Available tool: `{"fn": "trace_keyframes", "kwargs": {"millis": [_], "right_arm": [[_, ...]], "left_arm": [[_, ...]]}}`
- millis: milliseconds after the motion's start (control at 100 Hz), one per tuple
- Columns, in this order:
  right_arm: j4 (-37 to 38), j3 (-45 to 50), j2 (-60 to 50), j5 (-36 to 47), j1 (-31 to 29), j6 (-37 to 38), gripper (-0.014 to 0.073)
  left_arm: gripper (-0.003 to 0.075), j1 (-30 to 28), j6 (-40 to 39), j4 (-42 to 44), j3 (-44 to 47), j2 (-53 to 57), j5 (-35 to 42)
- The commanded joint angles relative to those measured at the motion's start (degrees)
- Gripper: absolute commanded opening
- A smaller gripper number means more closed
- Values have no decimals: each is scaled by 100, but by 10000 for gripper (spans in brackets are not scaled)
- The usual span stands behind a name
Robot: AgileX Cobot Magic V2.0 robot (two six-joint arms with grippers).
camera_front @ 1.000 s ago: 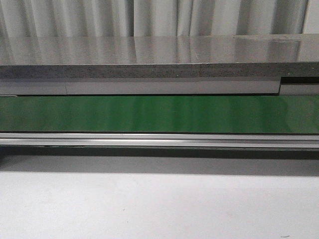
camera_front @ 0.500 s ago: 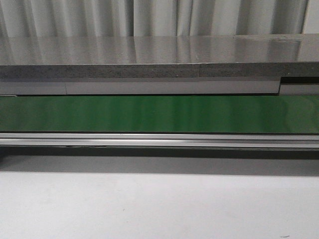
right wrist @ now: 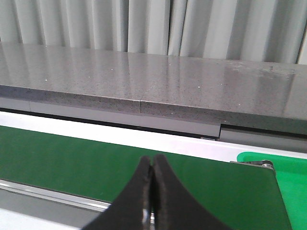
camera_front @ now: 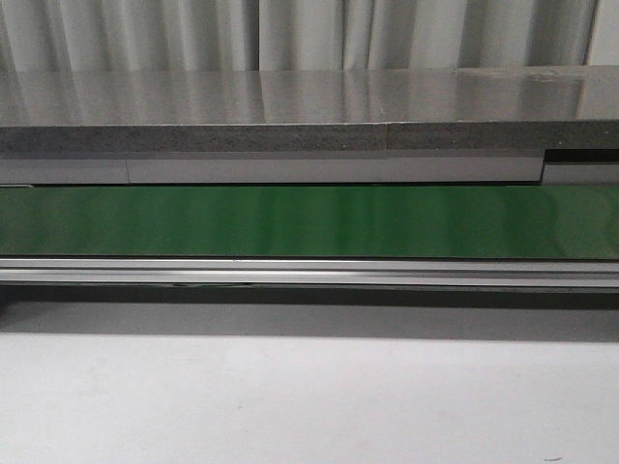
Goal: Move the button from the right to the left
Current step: 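Lower the button into the blue tray and open the left gripper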
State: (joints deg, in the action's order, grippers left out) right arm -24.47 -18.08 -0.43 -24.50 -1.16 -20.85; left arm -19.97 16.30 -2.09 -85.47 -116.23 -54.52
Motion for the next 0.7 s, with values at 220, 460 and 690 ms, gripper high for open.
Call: {"fn": "trace_keyframes", "kwargs": {"millis": [220, 460, 690], "right_arm": [[-58, -148, 76, 432, 2, -45, -58], [-58, -148, 76, 432, 2, -45, -58], [-58, -148, 76, 432, 2, -45, -58]], "left_arm": [[477, 35, 14, 29, -180, 306, 161], [468, 35, 14, 86, -180, 486, -35], [88, 35, 14, 59, -180, 1309, -74]]}}
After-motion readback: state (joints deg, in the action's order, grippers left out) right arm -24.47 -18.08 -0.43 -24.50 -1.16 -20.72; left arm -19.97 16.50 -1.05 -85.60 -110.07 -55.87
